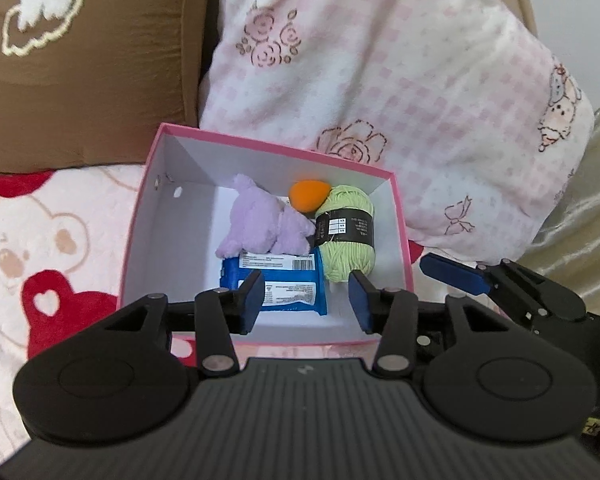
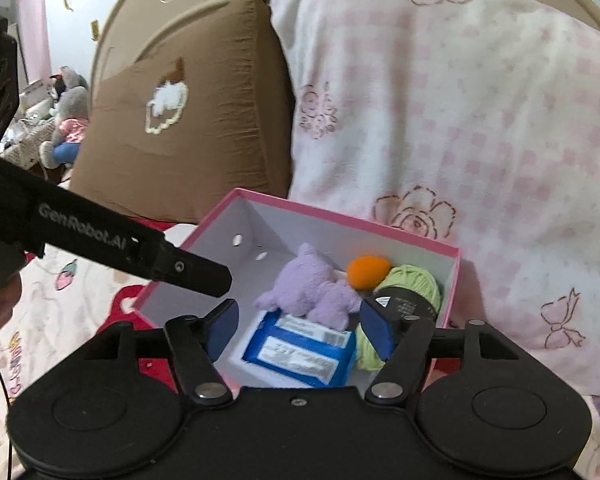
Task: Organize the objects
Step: 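Withdraw the left tool from the box toward the clear floss box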
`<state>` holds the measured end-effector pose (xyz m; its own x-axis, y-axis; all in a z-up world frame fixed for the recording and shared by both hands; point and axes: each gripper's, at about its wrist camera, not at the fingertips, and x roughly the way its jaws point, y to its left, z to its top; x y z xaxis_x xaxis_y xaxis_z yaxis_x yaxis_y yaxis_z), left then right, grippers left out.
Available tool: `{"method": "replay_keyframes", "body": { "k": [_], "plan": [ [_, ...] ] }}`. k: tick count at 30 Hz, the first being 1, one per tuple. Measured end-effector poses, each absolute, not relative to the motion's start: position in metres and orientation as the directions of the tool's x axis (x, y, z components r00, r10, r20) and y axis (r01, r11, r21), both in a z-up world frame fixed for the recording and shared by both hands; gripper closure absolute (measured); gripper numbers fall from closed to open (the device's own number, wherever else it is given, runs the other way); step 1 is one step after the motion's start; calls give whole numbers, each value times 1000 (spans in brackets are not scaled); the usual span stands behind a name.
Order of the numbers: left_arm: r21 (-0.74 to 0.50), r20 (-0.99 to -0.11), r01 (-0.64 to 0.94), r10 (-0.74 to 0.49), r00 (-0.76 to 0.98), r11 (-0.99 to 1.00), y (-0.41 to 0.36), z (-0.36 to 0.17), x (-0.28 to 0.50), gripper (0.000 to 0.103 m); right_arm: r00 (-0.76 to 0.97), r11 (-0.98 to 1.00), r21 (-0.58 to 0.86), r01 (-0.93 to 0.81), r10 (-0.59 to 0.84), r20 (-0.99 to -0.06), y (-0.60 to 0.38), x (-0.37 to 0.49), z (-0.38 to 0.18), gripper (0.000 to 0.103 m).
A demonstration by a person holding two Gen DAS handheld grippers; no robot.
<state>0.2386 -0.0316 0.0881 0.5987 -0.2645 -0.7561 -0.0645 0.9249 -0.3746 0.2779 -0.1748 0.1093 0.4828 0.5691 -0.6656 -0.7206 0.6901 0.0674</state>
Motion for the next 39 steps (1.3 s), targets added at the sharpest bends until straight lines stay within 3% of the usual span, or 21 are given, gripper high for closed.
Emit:
{"method": "replay_keyframes", "body": {
  "k": [6, 7, 10, 13, 20, 39],
  "plan": [
    [-299, -769, -43, -214, 602, 953, -43, 104, 210, 46, 469, 682, 86, -726, 583, -663, -189, 254, 118, 27],
    [-259, -777, -46, -181, 603, 965, -46, 107, 204, 41, 468, 677, 78, -732, 582, -665, -190, 250, 120, 24],
    [-187, -789, -47, -122, 603, 981, -52, 112, 189, 38, 466, 665, 45, -746, 569, -678, -196, 234, 123, 13],
    [-197, -791, -36, -137, 596, 980, -52, 115, 174, 24, 457, 645, 11, -764, 553, -696, -202, 219, 125, 11],
    [-207, -794, -6, -164, 585, 978, -56, 118, 145, 10, 456, 643, 12, -766, 556, -695, -221, 192, 130, 9],
    [-238, -811, 29, -215, 544, 971, -65, 106, 114, 8, 493, 692, 59, -719, 569, -658, -254, 160, 123, 9]
  ]
}}
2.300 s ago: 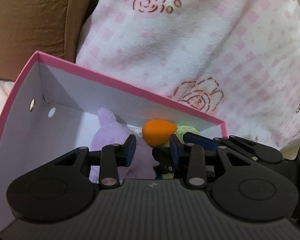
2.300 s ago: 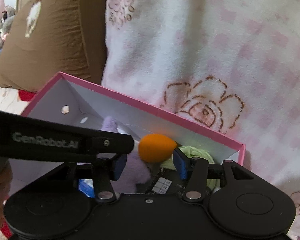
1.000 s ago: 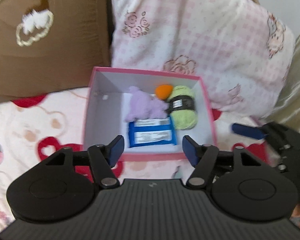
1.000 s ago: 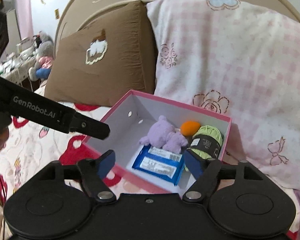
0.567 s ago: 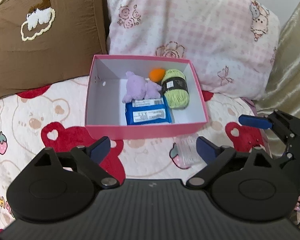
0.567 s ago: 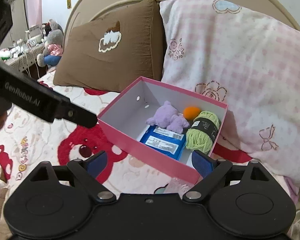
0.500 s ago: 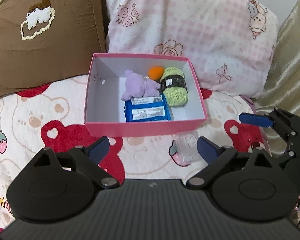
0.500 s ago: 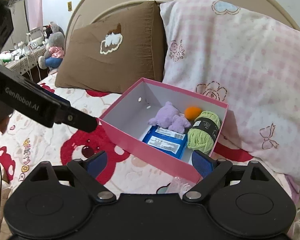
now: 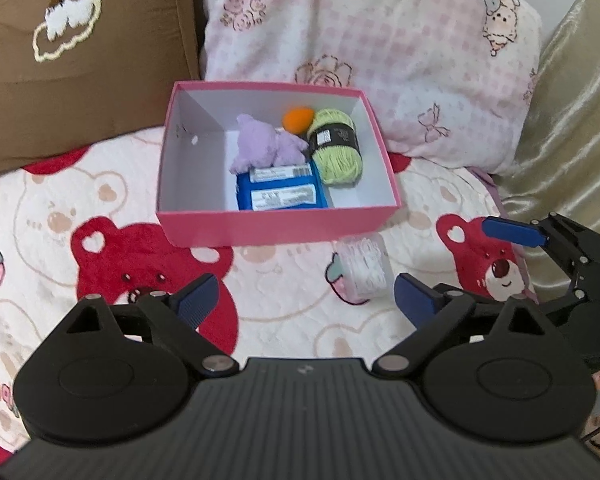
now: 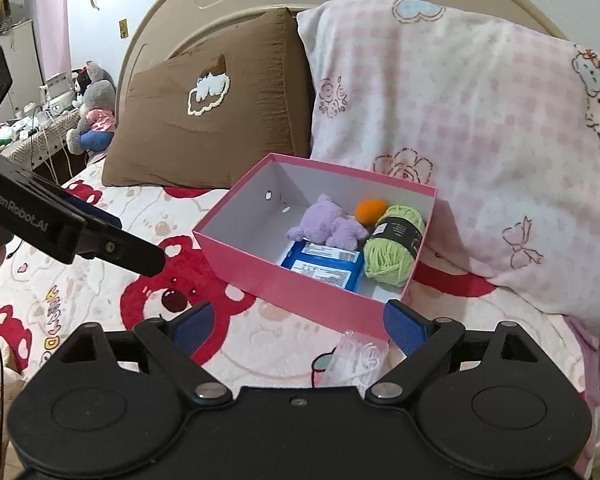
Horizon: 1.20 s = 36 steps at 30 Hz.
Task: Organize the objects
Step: 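Withdraw the left tool from the box toward the clear floss box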
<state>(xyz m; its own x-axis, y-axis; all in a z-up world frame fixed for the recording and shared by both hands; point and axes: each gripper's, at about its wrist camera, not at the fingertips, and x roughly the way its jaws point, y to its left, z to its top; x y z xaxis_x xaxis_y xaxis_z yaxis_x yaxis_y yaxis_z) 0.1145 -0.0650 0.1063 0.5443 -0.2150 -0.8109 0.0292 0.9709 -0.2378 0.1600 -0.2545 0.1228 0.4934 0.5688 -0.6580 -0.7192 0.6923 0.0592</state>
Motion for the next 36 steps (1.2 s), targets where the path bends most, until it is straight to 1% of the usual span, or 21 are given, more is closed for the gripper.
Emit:
{"method": "replay_keyframes", "body": {
  "k": [7, 12, 15, 18, 21, 22, 27, 31, 36],
  "plan": [
    [-280, -794, 29, -248, 554, 960, -70, 92, 111, 8, 586, 734, -20, -679, 525, -617, -260, 138, 109, 9],
    [-297, -782, 60, -279, 558, 953, -80, 79, 111, 8, 575, 744, 12, -668, 526, -627, -266, 137, 92, 9],
    [-260, -792, 63, -250, 557, 964, -87, 69, 112, 8, 592, 754, 5, -657, 519, -617, -266, 135, 82, 9],
    [-247, -781, 58, -234, 580, 967, -91, 57, 112, 8, 663, 774, -78, -628, 479, -575, -263, 127, 71, 9],
    [-279, -758, 62, -259, 599, 958, -90, 46, 111, 8, 701, 779, -163, -606, 425, -572, -256, 124, 59, 9],
    [-283, -757, 62, -263, 598, 957, -90, 42, 111, 8, 702, 781, -169, -601, 416, -578, -255, 125, 54, 10],
    [-331, -751, 49, -295, 591, 942, -91, 19, 114, 8, 646, 805, -66, -590, 421, -636, -259, 143, 32, 10],
    [-332, -781, 50, -304, 545, 942, -98, -6, 124, 10, 634, 809, -41, -586, 427, -645, -262, 153, 12, 12],
    [-346, -791, 32, -310, 528, 938, -103, -34, 135, 11, 607, 786, -23, -617, 457, -651, -262, 159, -15, 13]
  ]
}}
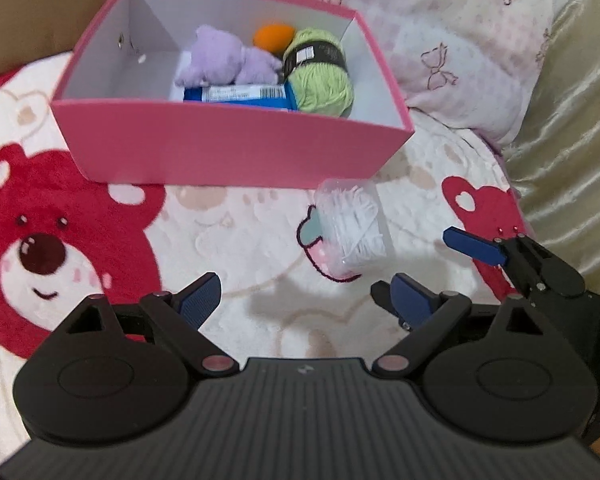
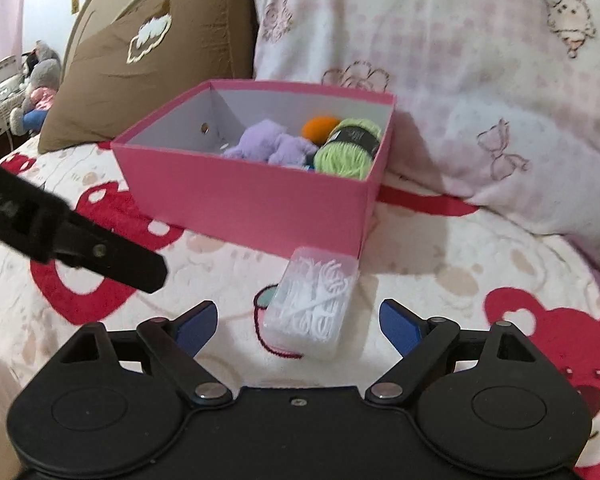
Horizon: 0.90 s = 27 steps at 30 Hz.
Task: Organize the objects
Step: 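Withdraw the left tool from the box toward the clear floss box, then lower the open left tool around the clear plastic floss box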
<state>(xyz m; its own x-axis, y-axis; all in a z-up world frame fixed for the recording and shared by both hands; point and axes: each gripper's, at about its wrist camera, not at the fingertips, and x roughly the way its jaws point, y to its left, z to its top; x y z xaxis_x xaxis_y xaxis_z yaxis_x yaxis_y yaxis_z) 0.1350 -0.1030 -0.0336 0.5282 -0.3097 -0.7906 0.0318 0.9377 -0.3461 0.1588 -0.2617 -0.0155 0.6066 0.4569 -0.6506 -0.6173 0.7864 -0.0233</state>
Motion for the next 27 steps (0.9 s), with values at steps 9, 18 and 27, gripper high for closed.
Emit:
{"method": "replay_keyframes", "body": {
  "k": [9, 18, 27],
  "plan": [
    [-328, -752, 16, -271, 601, 945, -117, -58, 151, 11, 595, 770, -40, -636, 458, -660, -258, 170, -44, 15],
    [-400, -690, 40, -329, 644, 916, -134, -81, 169, 18, 552, 721, -15, -693, 517, -654, -254, 178, -61, 18],
    [-422, -702, 46, -358, 616, 906, -144, -95, 193, 56, 518, 739, 71, -670, 534, -669, -258, 197, -66, 28]
  ]
}}
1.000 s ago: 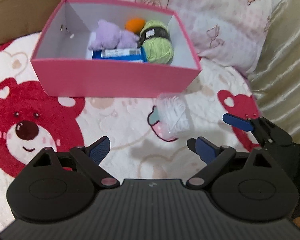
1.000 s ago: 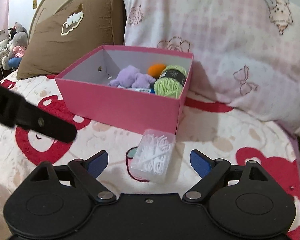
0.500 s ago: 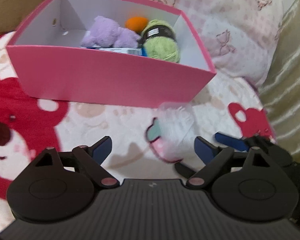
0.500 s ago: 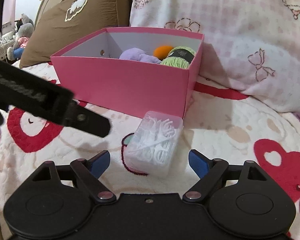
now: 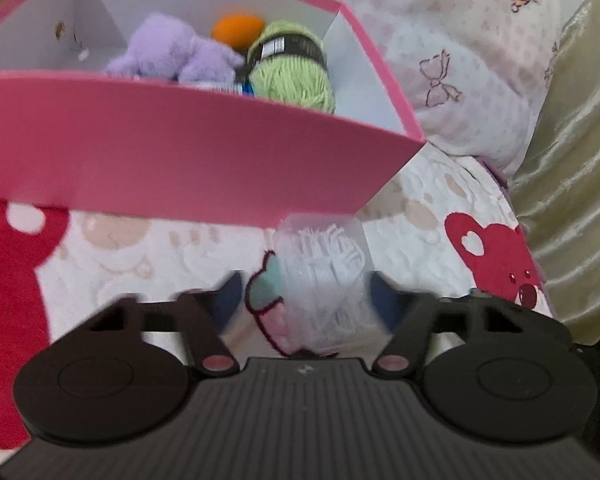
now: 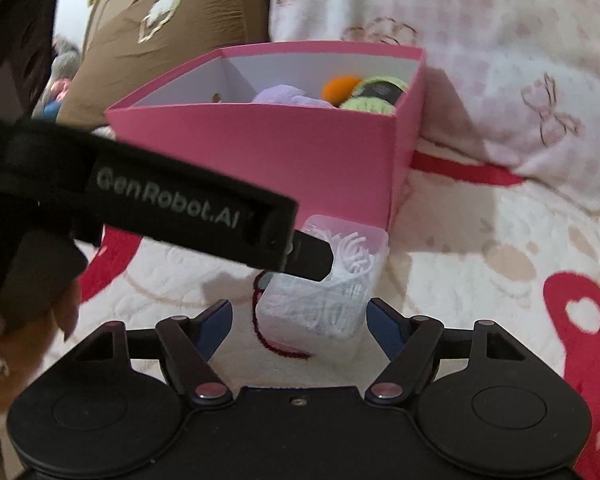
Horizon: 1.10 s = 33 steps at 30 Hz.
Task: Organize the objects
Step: 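Lower the open left tool around the clear plastic floss box, then close the left tool on the floss box and lift it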
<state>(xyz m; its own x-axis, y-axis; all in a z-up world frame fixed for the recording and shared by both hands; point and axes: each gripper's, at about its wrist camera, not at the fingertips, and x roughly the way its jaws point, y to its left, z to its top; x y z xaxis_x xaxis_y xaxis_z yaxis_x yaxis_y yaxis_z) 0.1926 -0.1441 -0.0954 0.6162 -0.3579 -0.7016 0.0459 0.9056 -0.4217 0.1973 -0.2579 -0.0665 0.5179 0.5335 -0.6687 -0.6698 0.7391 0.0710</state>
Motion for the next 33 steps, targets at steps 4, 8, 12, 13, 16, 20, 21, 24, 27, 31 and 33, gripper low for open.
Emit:
{"method": "replay_keyframes", "body": {
  "k": [4, 8, 12, 13, 16, 20, 21, 24, 27, 31, 33],
  "plan": [
    [-471, -695, 40, -399, 599, 881, -142, -106, 197, 70, 504, 747, 92, -658, 528, -683, -258, 207, -74, 34],
    [-484, -694, 29, -404, 596, 875, -144, -110, 198, 69, 500, 744, 99, -661, 534, -682, -258, 207, -76, 34],
    [-491, -695, 16, -403, 596, 871, -145, -113, 200, 68, 493, 748, 110, -654, 532, -688, -257, 214, -80, 32],
    [-493, -693, 14, -403, 597, 870, -145, -114, 200, 67, 494, 750, 112, -652, 531, -688, -256, 215, -81, 31],
    [-493, -693, 14, -402, 599, 870, -145, -114, 199, 67, 494, 763, 118, -635, 519, -697, -254, 220, -88, 29],
    [-484, -691, 16, -393, 606, 875, -147, -108, 193, 67, 514, 774, 105, -624, 508, -691, -252, 217, -89, 30],
    [-480, -693, 15, -390, 606, 877, -147, -107, 190, 67, 522, 773, 93, -628, 506, -686, -251, 213, -87, 31],
    [-483, -702, 2, -388, 597, 876, -147, -104, 184, 67, 516, 775, 99, -624, 504, -692, -252, 206, -84, 31],
    [-481, -713, -8, -386, 586, 877, -146, -98, 178, 67, 518, 776, 94, -624, 500, -694, -252, 200, -82, 32],
    [-472, -736, -16, -384, 557, 881, -146, -88, 172, 67, 507, 782, 126, -611, 508, -696, -254, 191, -75, 32],
    [-467, -746, -14, -385, 543, 884, -147, -83, 167, 67, 503, 785, 138, -604, 510, -698, -256, 185, -72, 32]
  ]
}}
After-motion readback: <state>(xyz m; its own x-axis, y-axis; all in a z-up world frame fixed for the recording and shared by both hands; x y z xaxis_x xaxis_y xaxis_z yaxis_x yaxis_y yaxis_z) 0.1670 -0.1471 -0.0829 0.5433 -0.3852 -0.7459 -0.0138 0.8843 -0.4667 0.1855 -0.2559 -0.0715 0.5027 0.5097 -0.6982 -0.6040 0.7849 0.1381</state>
